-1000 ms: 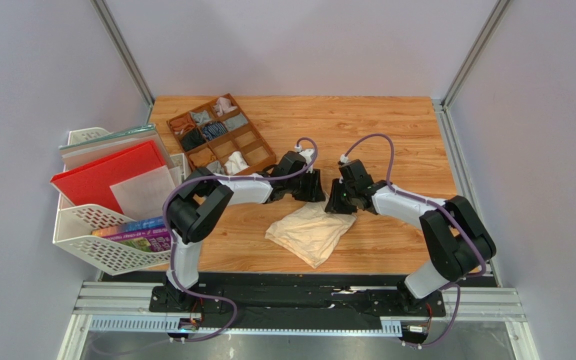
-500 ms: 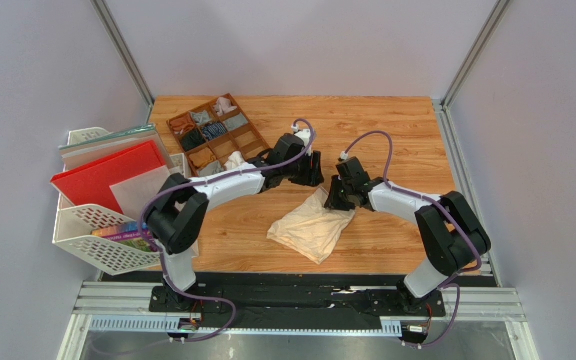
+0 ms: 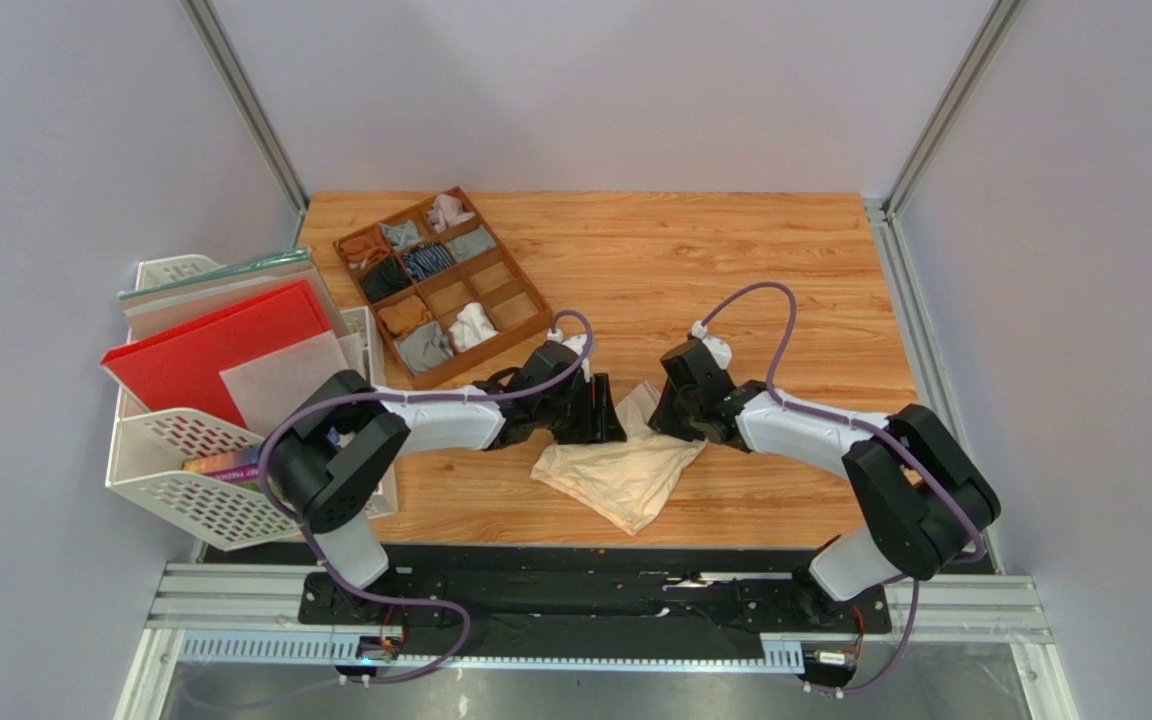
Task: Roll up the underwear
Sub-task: Adjust the underwear at the center of the board.
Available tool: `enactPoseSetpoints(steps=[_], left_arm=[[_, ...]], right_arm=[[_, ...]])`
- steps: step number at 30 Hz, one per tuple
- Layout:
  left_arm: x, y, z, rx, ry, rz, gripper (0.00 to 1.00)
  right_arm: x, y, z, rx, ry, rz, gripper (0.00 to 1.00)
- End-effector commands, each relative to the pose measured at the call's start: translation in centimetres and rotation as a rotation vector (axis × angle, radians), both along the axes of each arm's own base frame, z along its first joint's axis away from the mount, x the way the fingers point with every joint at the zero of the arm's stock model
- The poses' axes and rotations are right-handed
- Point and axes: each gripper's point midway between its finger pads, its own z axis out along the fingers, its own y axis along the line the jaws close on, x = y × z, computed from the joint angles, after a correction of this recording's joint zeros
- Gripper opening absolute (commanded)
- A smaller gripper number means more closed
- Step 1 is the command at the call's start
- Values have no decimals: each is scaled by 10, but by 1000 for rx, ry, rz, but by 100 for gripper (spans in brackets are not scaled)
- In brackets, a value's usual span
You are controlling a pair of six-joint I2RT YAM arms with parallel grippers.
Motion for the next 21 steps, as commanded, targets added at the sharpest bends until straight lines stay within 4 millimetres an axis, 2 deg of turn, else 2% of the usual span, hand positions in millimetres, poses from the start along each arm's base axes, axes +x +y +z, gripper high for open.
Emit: enactPoseSetpoints(steps=[1, 6, 9, 15, 16, 17, 19, 21], left_arm=[[5, -21, 17, -120, -2, 15, 58], [0, -9, -10, -70, 42, 68, 57], [6, -10, -18, -63, 32, 77, 58], [25, -37, -5, -55, -69, -63, 57], [25, -36, -5, -37, -70, -82, 57], [31, -41, 2, -33, -108, -114, 57], [35, -44, 4, -3, -126, -150, 57], [40, -40, 2, 35, -151, -179, 56]], right_arm=[[-21, -17, -14, -73, 57, -62, 18], [-33, -24, -13, -85, 63, -71, 18], [-39, -27, -5, -73, 54, -66, 20], [-41, -30, 37, -75, -20, 2, 26], [-33, -29, 52, -71, -57, 3, 26], [-33, -31, 62, -77, -76, 21, 25], [-22, -33, 81, -60, -115, 19, 25], [-13, -35, 89, -62, -136, 32, 25]])
